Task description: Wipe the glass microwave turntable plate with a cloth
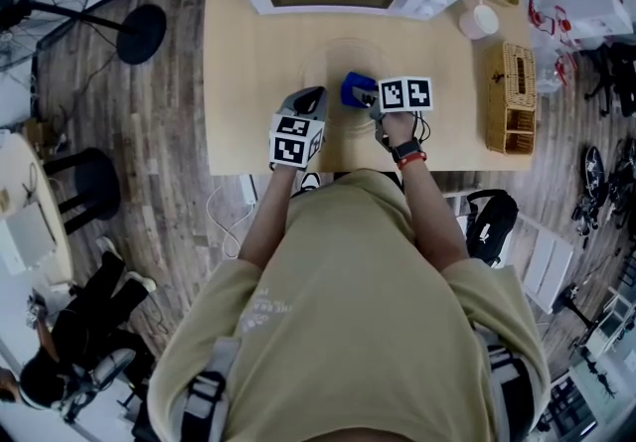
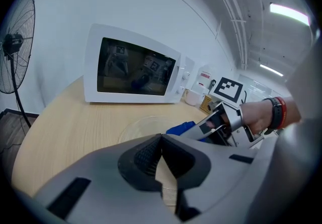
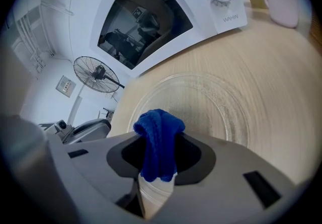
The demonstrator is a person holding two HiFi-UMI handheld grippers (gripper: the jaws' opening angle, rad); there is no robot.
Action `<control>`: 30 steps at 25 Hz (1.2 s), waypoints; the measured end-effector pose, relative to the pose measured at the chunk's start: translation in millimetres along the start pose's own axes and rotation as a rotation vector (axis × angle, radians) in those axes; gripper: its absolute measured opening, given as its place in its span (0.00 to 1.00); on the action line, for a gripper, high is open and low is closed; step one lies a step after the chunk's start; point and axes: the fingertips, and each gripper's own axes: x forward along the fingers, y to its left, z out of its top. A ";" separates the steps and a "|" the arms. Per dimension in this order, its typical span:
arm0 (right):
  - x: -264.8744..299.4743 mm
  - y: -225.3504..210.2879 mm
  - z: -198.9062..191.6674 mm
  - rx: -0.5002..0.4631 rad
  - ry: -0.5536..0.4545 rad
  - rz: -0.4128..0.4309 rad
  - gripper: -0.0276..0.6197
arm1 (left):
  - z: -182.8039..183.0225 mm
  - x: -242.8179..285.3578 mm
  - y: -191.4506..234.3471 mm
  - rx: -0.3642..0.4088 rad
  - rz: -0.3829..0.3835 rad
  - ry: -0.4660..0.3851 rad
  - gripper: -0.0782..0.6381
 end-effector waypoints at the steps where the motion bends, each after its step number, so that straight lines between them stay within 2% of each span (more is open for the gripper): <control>1: -1.6 -2.0 0.1 0.003 -0.002 -0.002 0.25 | -0.2 1.5 -1.2 0.001 -0.003 0.002 0.13; 22: -36.5 -42.9 2.8 0.073 -0.053 -0.050 0.25 | -1.6 13.7 -11.6 0.028 -0.033 0.032 0.14; 30: -53.9 -60.9 1.5 0.087 -0.065 -0.100 0.25 | -2.4 10.7 -11.8 0.035 -0.037 0.035 0.13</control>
